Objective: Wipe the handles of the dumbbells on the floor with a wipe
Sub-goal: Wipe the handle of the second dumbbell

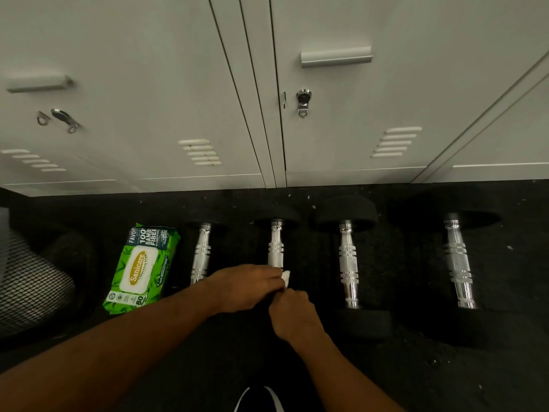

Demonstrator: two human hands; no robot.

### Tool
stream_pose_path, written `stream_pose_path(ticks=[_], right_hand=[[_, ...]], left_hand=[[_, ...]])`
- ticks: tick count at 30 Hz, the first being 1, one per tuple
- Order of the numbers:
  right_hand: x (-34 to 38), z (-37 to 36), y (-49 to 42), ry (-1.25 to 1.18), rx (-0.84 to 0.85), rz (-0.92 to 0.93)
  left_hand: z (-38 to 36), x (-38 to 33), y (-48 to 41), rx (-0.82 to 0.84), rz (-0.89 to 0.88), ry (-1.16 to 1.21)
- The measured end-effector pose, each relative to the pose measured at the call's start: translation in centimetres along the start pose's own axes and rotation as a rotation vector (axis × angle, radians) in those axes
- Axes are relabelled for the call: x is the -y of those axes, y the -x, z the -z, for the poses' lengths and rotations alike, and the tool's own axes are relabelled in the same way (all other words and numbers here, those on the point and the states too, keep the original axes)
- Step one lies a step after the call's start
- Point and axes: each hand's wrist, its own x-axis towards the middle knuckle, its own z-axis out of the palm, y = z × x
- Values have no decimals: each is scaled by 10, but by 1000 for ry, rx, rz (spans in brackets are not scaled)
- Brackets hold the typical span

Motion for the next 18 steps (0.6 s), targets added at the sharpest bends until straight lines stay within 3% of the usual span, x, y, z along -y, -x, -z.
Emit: stream_pose_path(ticks=[4,12,18], right_hand=[[-2,2,2,-54,-11,-22],[0,1,4,71,19,19],[2,5,4,22,20,-32]], left_hand=[[10,7,-10,23,-4,-40],[29,23,-38,-83,271,-85],[4,22,-36,-286,403,-52]])
